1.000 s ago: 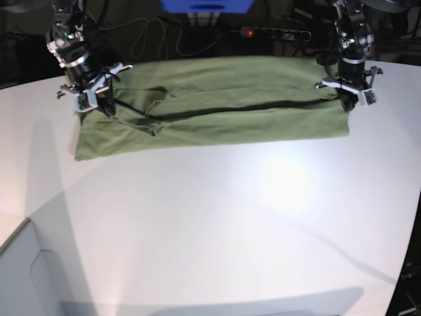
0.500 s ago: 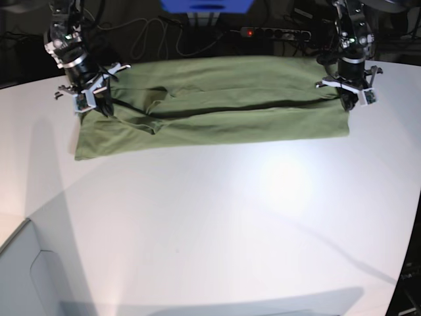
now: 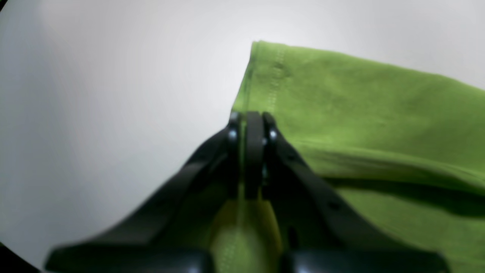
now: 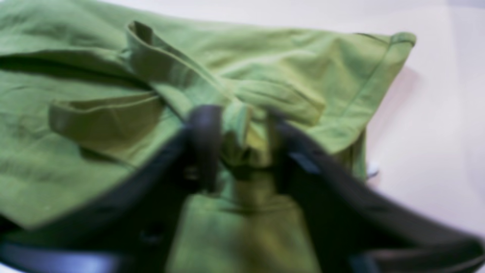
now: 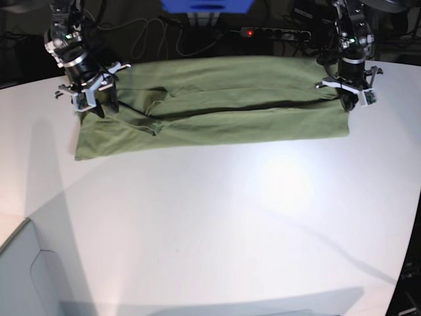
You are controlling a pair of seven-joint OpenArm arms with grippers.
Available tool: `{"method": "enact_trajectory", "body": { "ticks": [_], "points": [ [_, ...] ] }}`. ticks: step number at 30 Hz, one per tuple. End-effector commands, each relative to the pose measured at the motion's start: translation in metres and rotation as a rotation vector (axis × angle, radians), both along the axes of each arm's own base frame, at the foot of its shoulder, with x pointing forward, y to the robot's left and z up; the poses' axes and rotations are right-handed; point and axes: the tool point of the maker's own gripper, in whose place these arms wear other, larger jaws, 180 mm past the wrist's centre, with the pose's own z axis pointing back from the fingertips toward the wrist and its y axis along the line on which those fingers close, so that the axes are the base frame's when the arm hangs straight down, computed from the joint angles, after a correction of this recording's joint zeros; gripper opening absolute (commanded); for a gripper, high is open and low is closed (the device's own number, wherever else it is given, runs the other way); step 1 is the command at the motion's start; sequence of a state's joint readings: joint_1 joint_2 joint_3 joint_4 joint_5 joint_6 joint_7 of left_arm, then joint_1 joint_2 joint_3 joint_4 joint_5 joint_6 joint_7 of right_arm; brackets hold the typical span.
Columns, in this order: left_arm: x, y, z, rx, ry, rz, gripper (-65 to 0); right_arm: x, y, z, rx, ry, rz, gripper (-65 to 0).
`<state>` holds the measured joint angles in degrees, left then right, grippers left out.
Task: Fold the T-shirt properly
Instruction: 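Pull the folded edge toward the hem to flatten the fold, then shift the right gripper inward along the strip, holding the shirt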
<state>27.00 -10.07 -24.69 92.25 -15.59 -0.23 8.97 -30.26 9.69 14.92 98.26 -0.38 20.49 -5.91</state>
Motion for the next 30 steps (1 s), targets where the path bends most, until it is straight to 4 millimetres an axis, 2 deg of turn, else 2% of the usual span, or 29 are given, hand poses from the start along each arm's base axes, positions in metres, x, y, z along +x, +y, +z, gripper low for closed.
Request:
{"method": "enact_trajectory", "body": {
  "ticks": [1, 3, 5, 8, 10, 12, 15, 18, 21, 25, 30],
  "points": [
    [0.004, 0.005, 0.011, 0.026, -0.034, -0.004, -65.0, -0.001, -0.001, 0.01, 0.0, -0.031, 0.012, -37.7],
    [0.004, 0.005, 0.011, 0.026, -0.034, -0.004, -65.0, 0.0, 0.003, 0.028, -0.006, -0.08, 0.035, -29.2],
    [0.004, 0.005, 0.011, 0.026, -0.034, -0.004, -65.0, 0.0, 0.009, 0.047, 0.003, -0.141, 0.051, -25.7],
    [0.004, 0.005, 0.011, 0.027, -0.034, -0.005, -65.0, 0.006, 0.014, 0.072, -0.004, -0.213, 0.066, -26.0],
    [0.004, 0.005, 0.011, 0.028, -0.033, -0.006, -65.0, 0.012, 0.012, 0.081, -0.021, -0.232, 0.061, -26.2],
    [0.004, 0.006, 0.011, 0.029, -0.033, -0.006, -65.0, 0.024, 0.011, 0.084, -0.033, -0.242, 0.059, -29.9],
    [0.003, 0.006, 0.011, 0.03, -0.031, -0.007, -65.0, 0.04, 0.004, 0.076, -0.07, -0.193, 0.046, -44.1],
    [0.003, 0.006, 0.012, 0.031, -0.034, -0.006, -65.0, 0.051, -0.004, 0.063, -0.087, -0.144, 0.027, -63.6],
    [0.003, 0.005, 0.012, 0.029, -0.034, -0.005, -65.0, 0.053, -0.006, 0.048, -0.085, -0.1, 0.02, -63.9],
    [0.004, 0.006, 0.013, 0.031, -0.035, -0.006, -65.0, 0.043, -0.011, 0.023, -0.074, -0.031, 0.009, -64.9],
    [0.005, 0.006, 0.015, 0.035, -0.041, -0.01, -65.0, 0.016, 0.007, 0.004, -0.041, 0.049, 0.147, -64.9]
  ]
}}
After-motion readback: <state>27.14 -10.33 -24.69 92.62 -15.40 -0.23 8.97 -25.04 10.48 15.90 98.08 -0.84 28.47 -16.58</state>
